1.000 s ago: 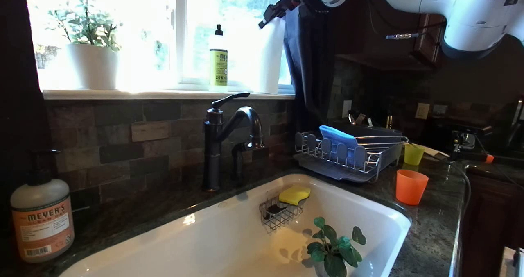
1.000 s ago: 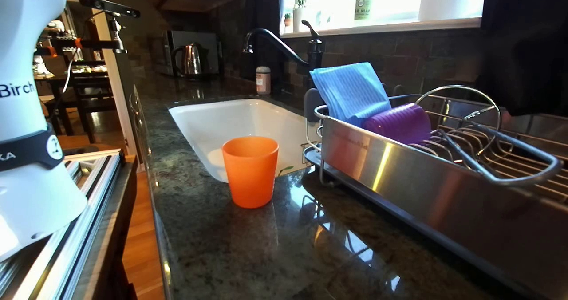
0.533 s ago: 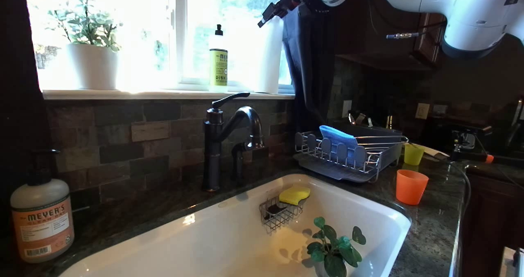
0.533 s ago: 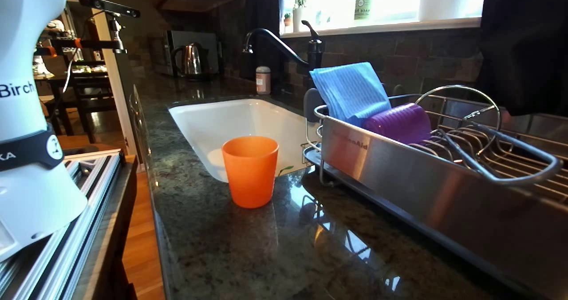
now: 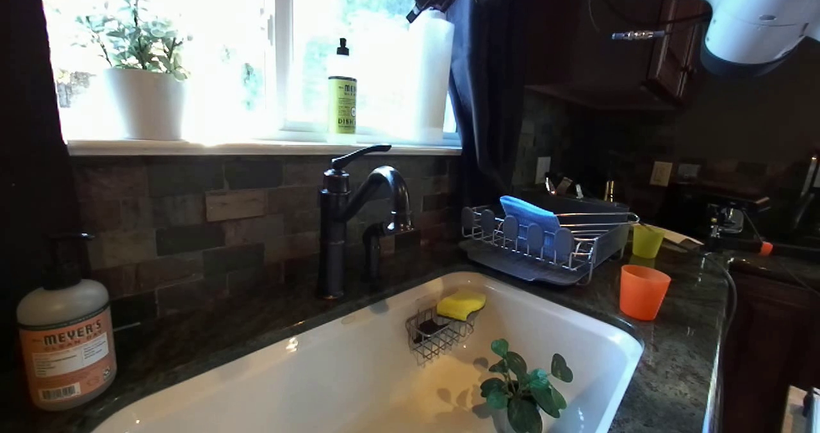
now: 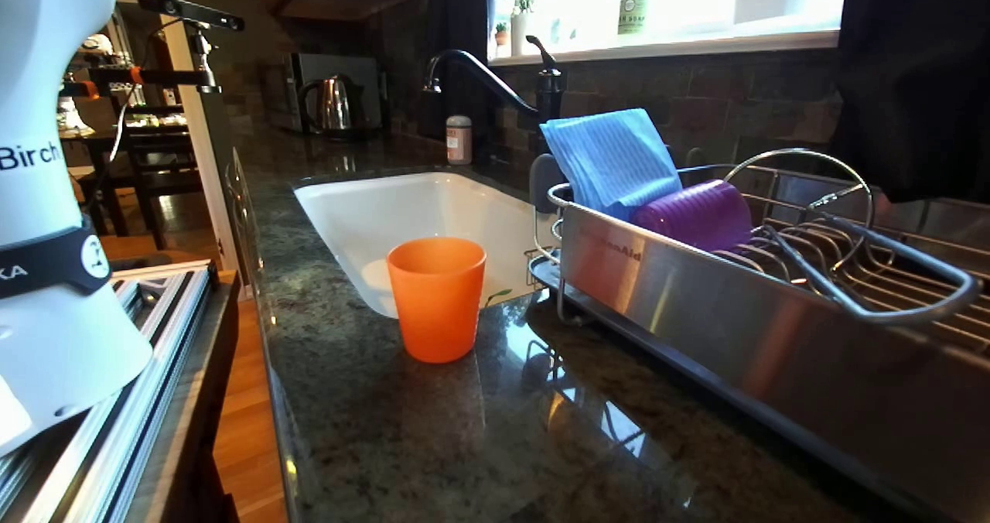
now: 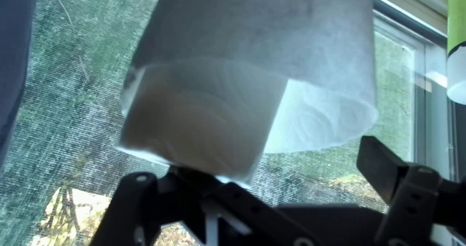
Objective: Put the paper towel on the window sill
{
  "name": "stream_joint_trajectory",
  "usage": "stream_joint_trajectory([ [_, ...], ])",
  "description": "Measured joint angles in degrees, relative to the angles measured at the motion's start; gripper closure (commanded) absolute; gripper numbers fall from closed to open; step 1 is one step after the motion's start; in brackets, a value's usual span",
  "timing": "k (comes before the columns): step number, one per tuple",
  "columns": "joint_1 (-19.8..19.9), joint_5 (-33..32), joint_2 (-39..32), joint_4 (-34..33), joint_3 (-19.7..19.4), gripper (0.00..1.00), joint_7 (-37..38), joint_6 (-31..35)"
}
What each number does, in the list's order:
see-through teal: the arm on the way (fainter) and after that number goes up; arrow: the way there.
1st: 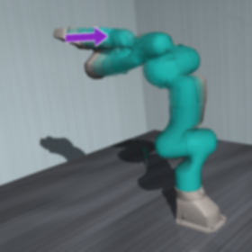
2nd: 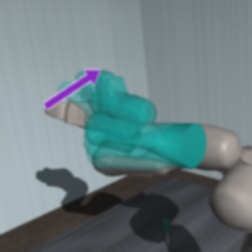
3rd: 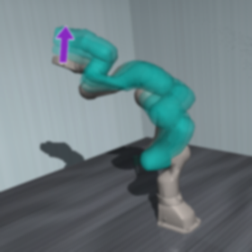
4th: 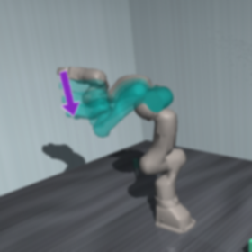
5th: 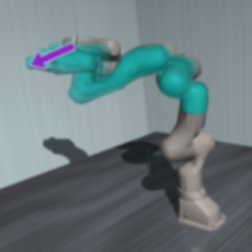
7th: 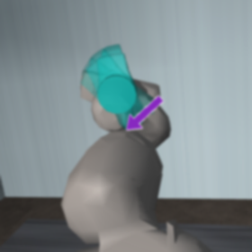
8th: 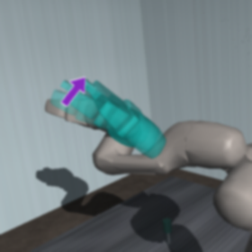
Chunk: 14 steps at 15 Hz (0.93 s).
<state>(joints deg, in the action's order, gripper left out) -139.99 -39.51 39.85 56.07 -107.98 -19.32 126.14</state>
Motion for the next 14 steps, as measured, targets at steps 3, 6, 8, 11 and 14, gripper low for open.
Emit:
stream_joint_trajectory([
  [3,0.0,0.0,-0.7,-0.2,0.0,0.00,0.0,-0.9],
  [6,0.1,0.0,-0.5,-0.2,-0.2,0.00,0.0,-0.9],
  [8,0.1,-0.1,-0.2,-0.3,-0.5,0.00,0.0,-0.9],
  [11,0.1,-0.6,0.7,-0.5,-0.9,0.00,0.0,-0.9],
  [14,0.1,-1.0,1.9,-0.6,-1.0,0.00,0.0,-1.0],
])
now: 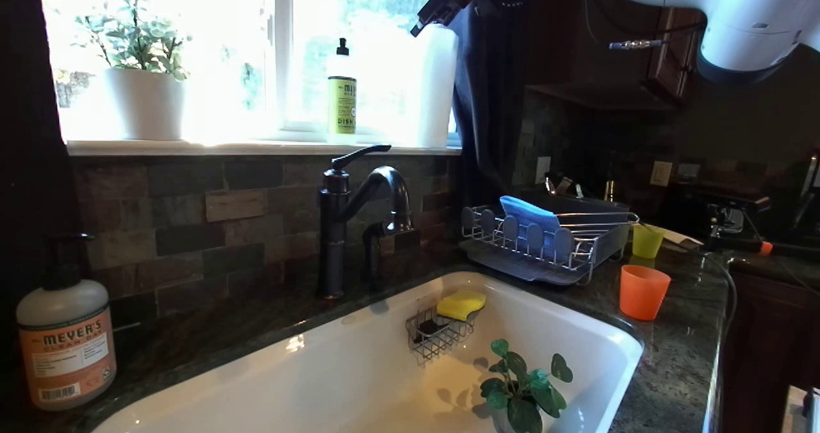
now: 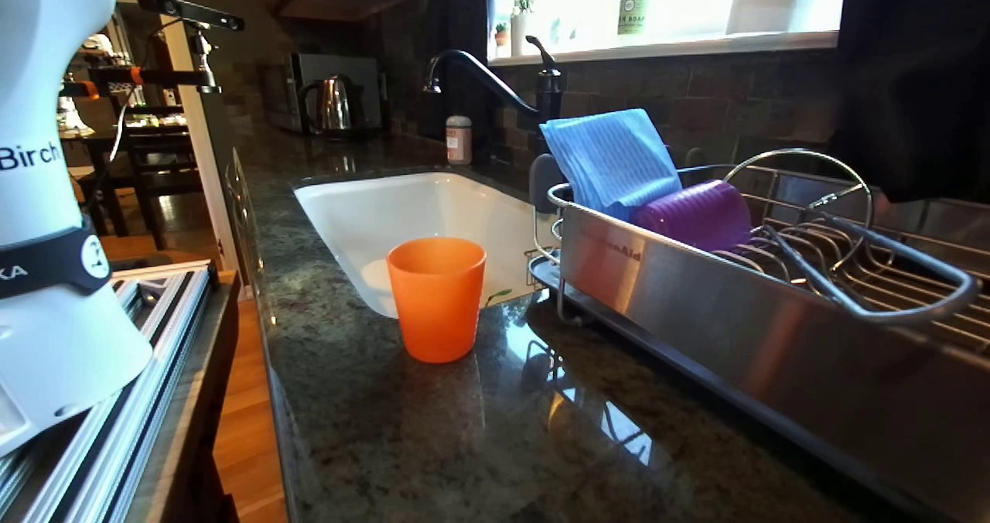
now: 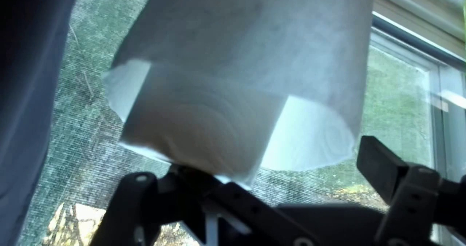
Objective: Put the paper towel on the window sill
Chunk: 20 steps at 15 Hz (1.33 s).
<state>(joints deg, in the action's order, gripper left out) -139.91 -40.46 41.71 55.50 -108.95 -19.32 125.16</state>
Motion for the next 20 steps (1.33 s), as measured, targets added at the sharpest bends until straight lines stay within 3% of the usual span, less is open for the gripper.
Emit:
stream_joint_trajectory([
  [7,-0.1,-0.3,1.7,-0.6,0.1,0.00,-0.4,0.3],
  [8,-0.1,-0.5,1.7,-0.7,0.3,0.05,-0.5,0.5],
  [9,-0.1,-0.7,1.6,-0.8,0.4,0.26,-0.6,0.5],
  [11,-0.1,-0.7,1.6,-0.8,0.5,0.30,-0.6,0.5],
  [20,-0.1,-3.1,2.8,-0.8,0.5,0.98,-3.7,4.5],
])
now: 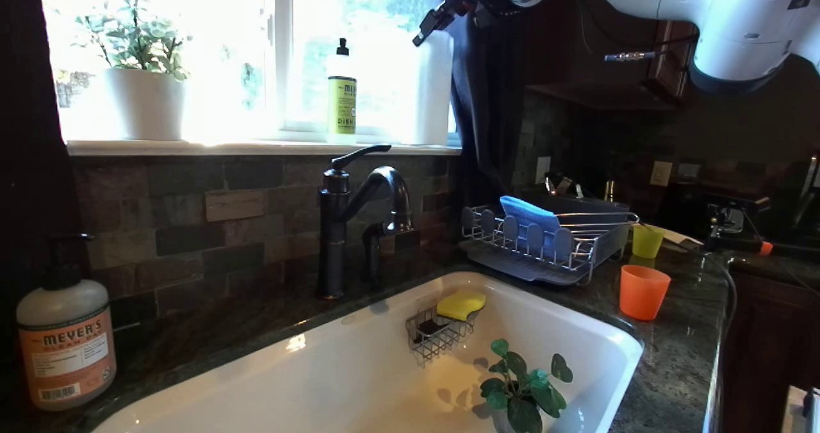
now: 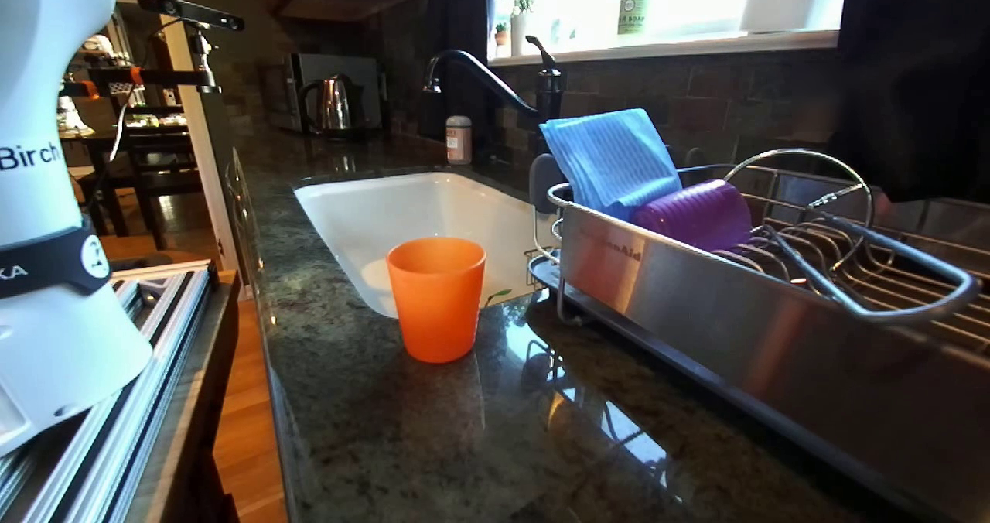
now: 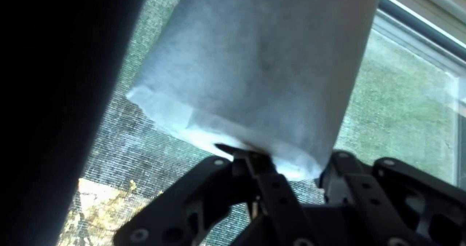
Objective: Put the paper towel on the window sill
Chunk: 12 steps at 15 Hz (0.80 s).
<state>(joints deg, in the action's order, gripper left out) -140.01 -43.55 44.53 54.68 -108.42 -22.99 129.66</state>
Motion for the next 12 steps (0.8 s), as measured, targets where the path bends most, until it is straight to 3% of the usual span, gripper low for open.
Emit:
stream_joint_trajectory([
  [10,0.0,-2.1,0.5,1.4,1.1,0.96,-1.8,2.1],
  [11,0.0,-2.2,0.6,1.7,1.2,0.89,-1.8,2.1],
  [12,0.0,-2.2,0.7,1.9,1.3,0.58,-1.8,2.2],
])
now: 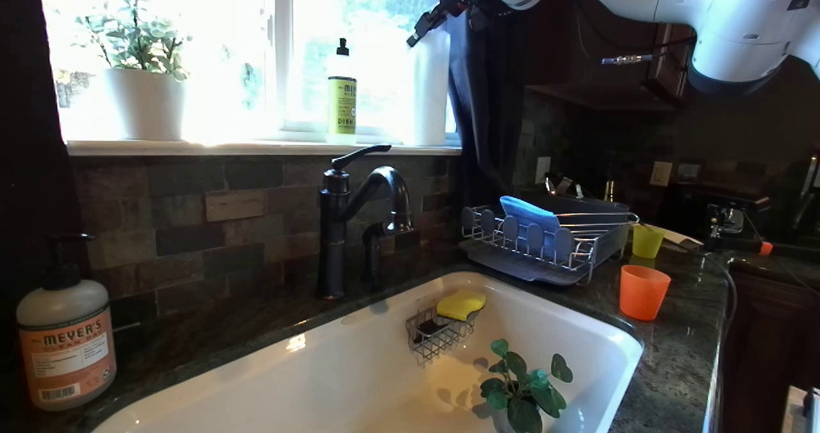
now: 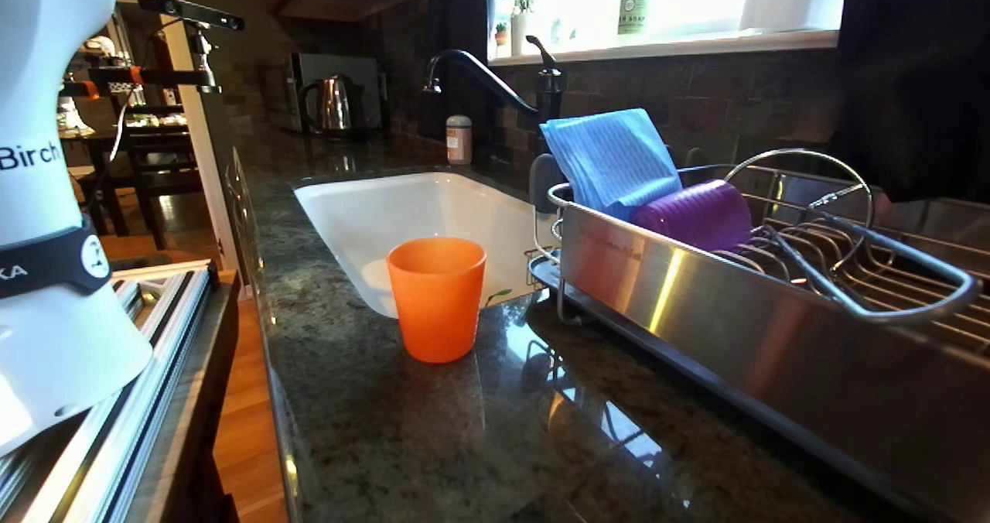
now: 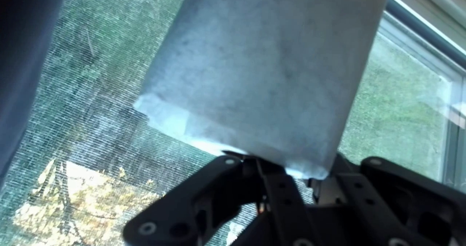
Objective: Put the paper towel on the window sill
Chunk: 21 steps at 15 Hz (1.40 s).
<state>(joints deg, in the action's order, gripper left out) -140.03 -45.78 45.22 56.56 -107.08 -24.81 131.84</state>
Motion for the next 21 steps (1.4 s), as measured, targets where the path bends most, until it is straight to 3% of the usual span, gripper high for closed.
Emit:
stream_joint_trajectory([
  [2,0.0,-0.1,0.0,0.2,0.2,0.57,0.0,0.0],
  [10,0.0,-0.5,0.0,1.0,0.2,0.00,0.3,-0.1],
  [21,0.0,-0.5,-1.8,1.1,1.3,0.00,0.5,-2.5],
])
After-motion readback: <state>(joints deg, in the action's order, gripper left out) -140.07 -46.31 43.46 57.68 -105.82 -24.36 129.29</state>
